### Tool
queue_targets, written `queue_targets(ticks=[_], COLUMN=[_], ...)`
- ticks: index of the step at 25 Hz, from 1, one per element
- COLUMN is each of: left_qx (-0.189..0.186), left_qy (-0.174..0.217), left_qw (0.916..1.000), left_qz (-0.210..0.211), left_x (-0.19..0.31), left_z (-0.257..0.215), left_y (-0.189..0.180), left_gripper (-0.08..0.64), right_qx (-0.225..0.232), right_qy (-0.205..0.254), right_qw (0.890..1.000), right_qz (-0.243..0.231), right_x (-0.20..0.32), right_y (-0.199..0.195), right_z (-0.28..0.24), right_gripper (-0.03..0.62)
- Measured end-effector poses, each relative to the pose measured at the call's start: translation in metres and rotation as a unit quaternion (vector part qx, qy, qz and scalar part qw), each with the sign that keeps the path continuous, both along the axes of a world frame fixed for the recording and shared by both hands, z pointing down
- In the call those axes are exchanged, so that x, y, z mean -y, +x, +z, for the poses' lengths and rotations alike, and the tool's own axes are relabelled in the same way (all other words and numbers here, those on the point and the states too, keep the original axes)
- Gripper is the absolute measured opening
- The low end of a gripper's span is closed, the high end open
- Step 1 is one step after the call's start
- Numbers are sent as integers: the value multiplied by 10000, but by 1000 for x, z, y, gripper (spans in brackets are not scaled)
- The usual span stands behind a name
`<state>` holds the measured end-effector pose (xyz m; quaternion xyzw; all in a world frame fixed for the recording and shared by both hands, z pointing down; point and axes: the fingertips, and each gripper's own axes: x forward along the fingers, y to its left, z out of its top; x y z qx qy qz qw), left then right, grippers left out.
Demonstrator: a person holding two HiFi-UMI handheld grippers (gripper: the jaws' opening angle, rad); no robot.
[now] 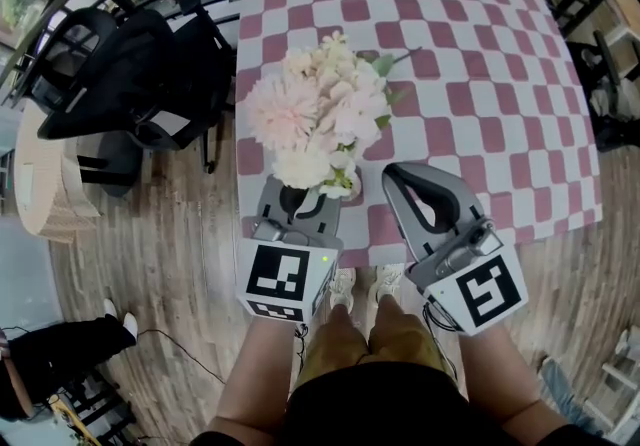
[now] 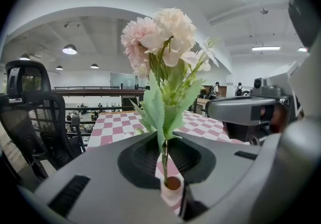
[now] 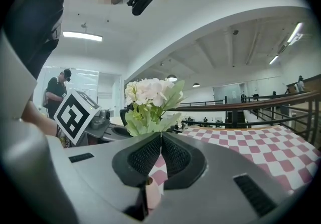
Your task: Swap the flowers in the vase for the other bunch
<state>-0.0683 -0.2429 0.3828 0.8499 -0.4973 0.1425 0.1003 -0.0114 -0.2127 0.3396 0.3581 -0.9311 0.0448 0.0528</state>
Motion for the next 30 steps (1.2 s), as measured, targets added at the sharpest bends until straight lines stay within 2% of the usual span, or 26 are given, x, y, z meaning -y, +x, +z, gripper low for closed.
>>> queue_targets(ticks=[15,23,30], left_qx=[-46,-3,97], left_qy=[-76,-129,-165], left_qw=[9999,9999,9997], left_qz=[52,92,156], left_x=[0,0,1], left_z=[29,40,50], left_y=[11,11,10], left_gripper=[51,51,52], right_qx=[-8,142,156], right_qy=[-278,-491,-547], right_qw=[9996,9985,9983], right_qz=[-17,-170,-98], right_x=[-1,-2,2], right_y=[5,-6,-14], right_z=[32,45,51], right_gripper=[33,32,34])
